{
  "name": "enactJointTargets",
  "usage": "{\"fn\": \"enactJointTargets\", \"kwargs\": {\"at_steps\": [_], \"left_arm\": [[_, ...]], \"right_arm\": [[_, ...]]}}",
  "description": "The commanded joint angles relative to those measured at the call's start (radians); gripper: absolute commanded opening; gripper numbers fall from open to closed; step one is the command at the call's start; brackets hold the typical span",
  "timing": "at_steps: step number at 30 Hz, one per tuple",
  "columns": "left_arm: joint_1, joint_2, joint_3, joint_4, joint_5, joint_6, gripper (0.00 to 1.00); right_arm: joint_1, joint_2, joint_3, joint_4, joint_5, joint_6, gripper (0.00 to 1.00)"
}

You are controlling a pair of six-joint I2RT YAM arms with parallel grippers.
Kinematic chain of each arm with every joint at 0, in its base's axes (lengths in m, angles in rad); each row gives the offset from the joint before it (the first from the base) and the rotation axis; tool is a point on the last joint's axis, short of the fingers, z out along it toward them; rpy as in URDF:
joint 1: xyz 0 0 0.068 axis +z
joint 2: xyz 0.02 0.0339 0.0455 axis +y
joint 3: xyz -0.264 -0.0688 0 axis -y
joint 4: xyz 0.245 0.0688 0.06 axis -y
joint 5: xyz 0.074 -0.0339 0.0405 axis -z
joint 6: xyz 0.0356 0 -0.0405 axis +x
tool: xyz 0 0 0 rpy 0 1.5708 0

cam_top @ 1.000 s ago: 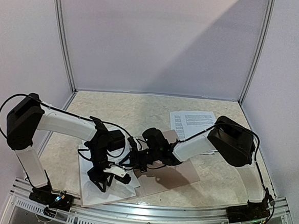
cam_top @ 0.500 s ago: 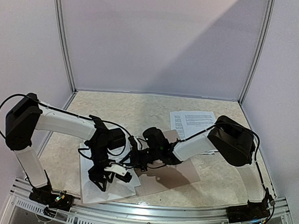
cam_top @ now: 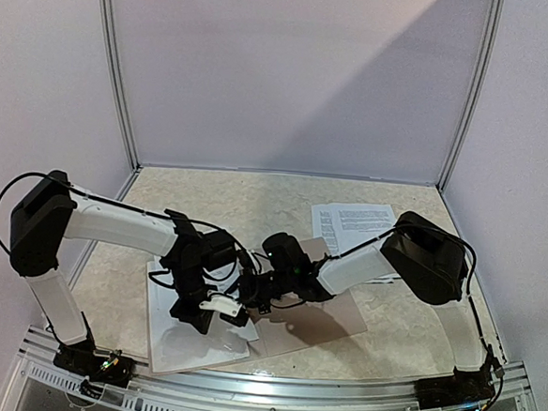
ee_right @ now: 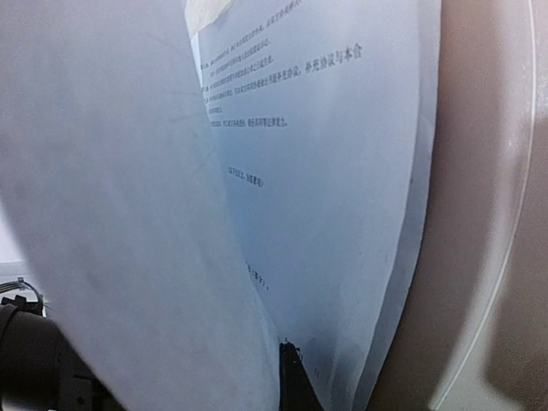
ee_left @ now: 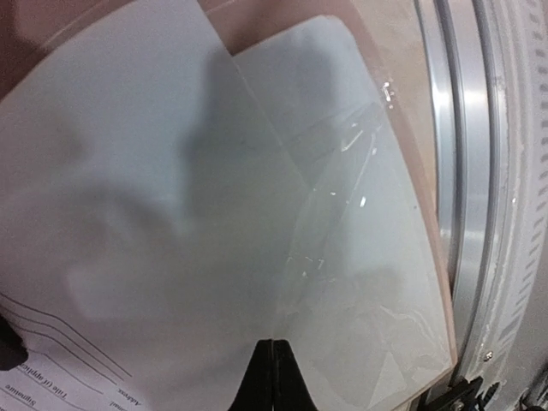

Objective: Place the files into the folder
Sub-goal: Insert the folder to form pockets on the folder.

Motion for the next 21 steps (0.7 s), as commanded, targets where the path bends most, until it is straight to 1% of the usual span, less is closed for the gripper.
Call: {"fn": "enactJointTargets", "kwargs": {"at_steps": [1,7,13,14,15,16,17,19,21], "left_arm": [[-0.016,-0.017,0.049,-0.034,0.008,-0.041,0.00],[-0.016,-0.051,0.048,-0.036,-0.017,-0.051,0.00],[-0.016,-0.100,0.054,-0.041,-0.008,-0.040,0.00],[-0.016,-0.102,0.057,-0.046,-0.006,-0.038,0.00],[-0.016,-0.102,0.058,-0.046,-0.006,-0.036,0.00],[-0.016,-0.102,0.058,-0.047,-0.011,-0.034,0.00],[-0.016,-0.099,0.055,-0.046,-0.017,-0.032,0.00],[-0.016,-0.093,0.050,-0.043,-0.025,-0.030,0.00],[-0.016,-0.087,0.045,-0.040,-0.027,-0.031,0.00]], "right_arm": [[-0.014,0.016,-0.011,-0.077,0.028,-0.015,0.00],[-0.012,-0.003,0.001,-0.098,0.006,-0.007,0.00],[-0.011,-0.026,0.025,-0.058,-0.034,0.036,0.00],[-0.010,-0.026,0.034,-0.041,-0.044,0.046,0.02],[-0.010,-0.026,0.039,-0.024,-0.052,0.057,0.07],[-0.010,-0.025,0.044,-0.014,-0.059,0.065,0.18],[-0.009,-0.025,0.048,-0.016,-0.064,0.067,0.23],[-0.010,-0.024,0.047,-0.039,-0.066,0.065,0.27],[-0.011,-0.025,0.028,-0.051,-0.066,0.062,0.27]]}}
